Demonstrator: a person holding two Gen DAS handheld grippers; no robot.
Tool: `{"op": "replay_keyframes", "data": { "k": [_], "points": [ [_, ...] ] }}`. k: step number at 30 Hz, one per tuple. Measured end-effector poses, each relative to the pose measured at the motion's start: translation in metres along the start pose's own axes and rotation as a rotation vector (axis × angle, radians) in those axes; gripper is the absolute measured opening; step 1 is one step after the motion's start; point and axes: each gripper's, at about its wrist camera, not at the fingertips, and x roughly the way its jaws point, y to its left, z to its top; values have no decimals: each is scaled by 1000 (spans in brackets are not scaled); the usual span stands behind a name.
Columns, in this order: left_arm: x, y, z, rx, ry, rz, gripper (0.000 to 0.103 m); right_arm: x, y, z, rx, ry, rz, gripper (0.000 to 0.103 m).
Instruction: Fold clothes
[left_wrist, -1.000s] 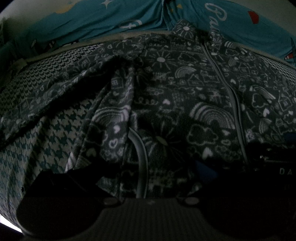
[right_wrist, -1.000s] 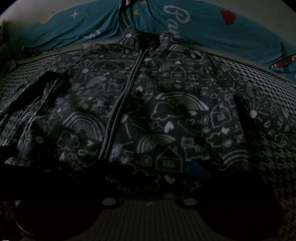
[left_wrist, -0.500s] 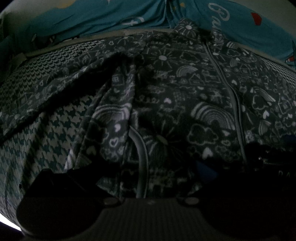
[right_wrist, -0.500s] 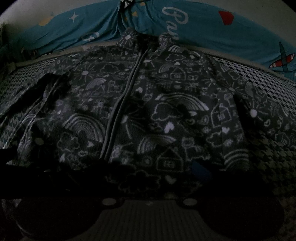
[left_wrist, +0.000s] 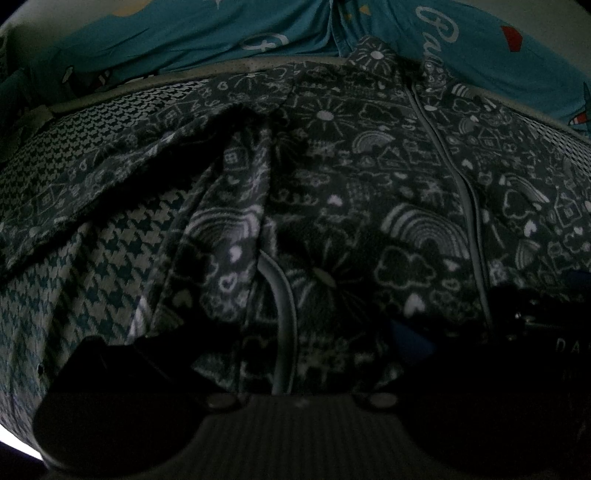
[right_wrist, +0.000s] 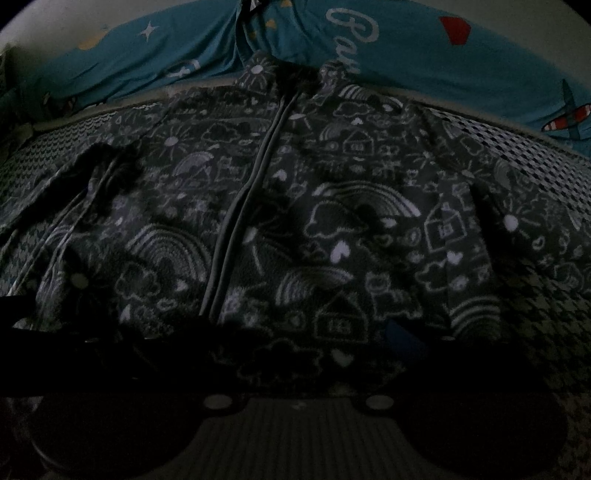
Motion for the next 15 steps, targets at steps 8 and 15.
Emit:
{"op": "replay_keyframes", "data": {
  "k": [8, 15],
  "points": [
    [0, 0, 2, -12, 8, 6, 103, 0, 0, 1, 6, 10, 3, 103],
    [1, 1, 5, -20, 32, 6, 103, 1, 0, 2, 8, 20, 1, 103]
  ]
}}
